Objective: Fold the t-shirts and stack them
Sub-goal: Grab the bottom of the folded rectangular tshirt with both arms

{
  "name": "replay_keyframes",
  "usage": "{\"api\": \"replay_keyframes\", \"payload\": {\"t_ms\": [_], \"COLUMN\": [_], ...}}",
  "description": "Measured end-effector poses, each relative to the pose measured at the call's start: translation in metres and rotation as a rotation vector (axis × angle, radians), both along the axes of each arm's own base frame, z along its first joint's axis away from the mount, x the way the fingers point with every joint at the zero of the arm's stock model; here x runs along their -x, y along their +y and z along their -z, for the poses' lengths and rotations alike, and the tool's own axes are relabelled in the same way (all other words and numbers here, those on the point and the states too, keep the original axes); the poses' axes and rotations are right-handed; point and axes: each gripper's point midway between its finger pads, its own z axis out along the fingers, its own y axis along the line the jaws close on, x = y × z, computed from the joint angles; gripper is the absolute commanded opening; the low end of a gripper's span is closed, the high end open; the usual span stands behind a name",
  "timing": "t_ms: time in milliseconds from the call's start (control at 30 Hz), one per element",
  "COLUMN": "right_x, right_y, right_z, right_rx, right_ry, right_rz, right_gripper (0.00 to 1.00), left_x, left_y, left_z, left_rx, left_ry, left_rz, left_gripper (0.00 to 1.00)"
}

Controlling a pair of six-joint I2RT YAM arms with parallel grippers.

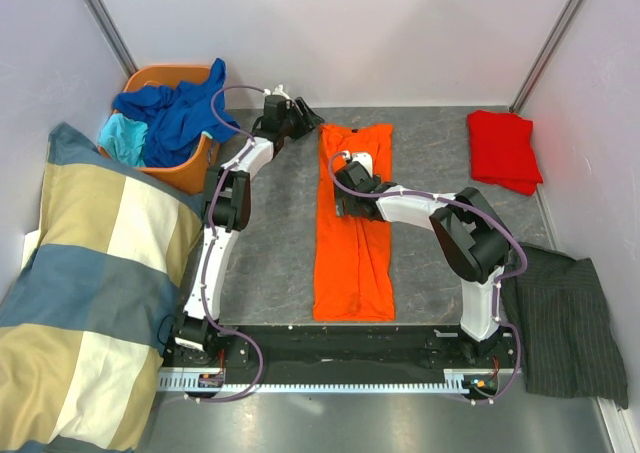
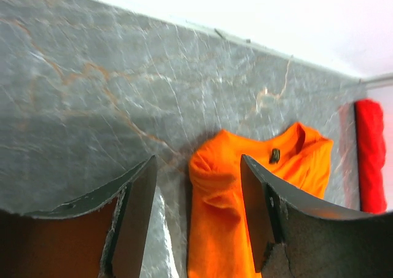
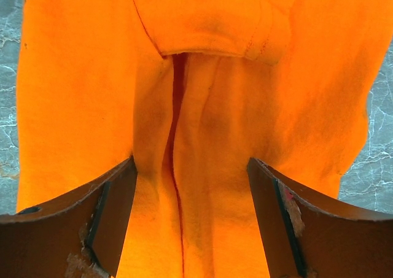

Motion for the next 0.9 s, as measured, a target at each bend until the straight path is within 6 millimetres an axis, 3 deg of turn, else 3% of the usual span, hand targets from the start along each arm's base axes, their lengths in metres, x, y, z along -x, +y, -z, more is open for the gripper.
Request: {"api": "replay_keyframes", "payload": {"t_ms": [367,733,800,900], "right_x": [0.000,0.000,0.000,0.000], "right_y": [0.000,0.000,0.000,0.000], "right_z": [0.000,0.000,0.000,0.000], "right_rx": [0.000,-0.001,-0.001,-0.001], "right_ry": [0.000,0.000,0.000,0.000], "right_rz": [0.001,0.001,0.001,0.001], "right_gripper": [0.82,0.82,0.82,0.82], "left_x": [-0.013,0.004,0.007,0.011], "left_y": [0.026,0.006,0.004,0.002], "left_z": [-0.002,-0.002,-0.003,-0.001], "left_rx": [0.062,0.161,0.168,0.174], "left_ry": [0.001,-0.066,-0.070,-0.064], "left_rz": [-0.052,0.092,0.105,0.114], "left_gripper": [0.67,0.70,0.67,0.46]}}
